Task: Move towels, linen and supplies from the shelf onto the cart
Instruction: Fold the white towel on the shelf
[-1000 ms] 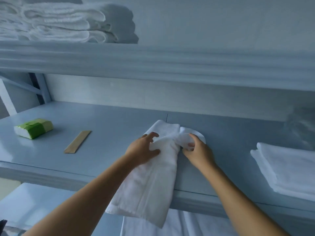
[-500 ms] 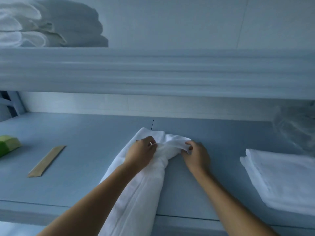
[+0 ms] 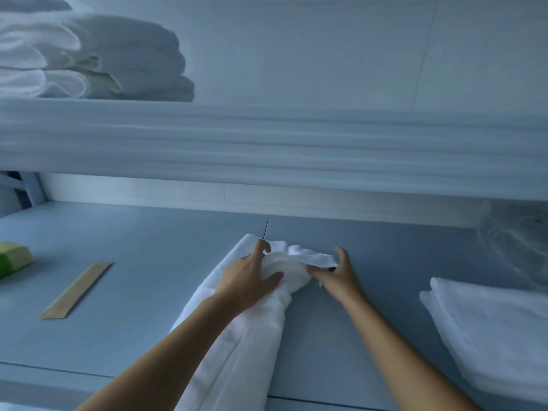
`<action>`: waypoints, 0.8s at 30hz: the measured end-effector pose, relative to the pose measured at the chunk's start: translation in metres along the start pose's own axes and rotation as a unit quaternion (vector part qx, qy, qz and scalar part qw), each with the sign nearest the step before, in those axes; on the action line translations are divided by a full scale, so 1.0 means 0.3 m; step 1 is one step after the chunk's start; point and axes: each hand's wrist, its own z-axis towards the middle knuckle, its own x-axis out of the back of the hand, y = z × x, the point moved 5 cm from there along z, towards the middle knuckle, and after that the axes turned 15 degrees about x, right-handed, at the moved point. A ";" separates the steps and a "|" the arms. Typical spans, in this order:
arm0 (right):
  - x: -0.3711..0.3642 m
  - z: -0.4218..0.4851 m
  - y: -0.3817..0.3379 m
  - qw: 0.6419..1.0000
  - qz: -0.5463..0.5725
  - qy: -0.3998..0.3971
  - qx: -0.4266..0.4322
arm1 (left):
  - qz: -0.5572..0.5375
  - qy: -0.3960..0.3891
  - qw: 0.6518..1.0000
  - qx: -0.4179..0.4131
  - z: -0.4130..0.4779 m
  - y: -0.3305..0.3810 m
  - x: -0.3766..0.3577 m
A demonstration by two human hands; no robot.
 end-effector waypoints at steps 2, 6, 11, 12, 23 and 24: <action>-0.009 0.000 -0.001 0.999 0.030 -0.030 0.005 | 0.008 -0.012 0.999 -0.028 0.001 0.030 -0.015; -0.002 0.006 0.001 0.995 0.076 -0.062 0.036 | 0.039 -0.022 0.997 -0.063 0.020 0.071 -0.035; 0.018 0.017 -0.013 0.981 0.180 -0.062 0.030 | -0.017 -0.016 1.000 -0.014 0.066 0.041 -0.044; 0.019 0.025 -0.011 0.977 0.206 -0.045 0.030 | -0.031 -0.018 0.999 0.007 0.075 0.025 -0.047; -0.219 0.134 -0.179 0.970 0.103 -0.126 0.180 | -0.169 0.053 0.973 0.145 0.127 -0.223 0.056; -0.259 0.137 -0.186 0.967 0.056 -0.148 0.200 | -0.154 0.036 0.975 0.158 0.128 -0.255 0.056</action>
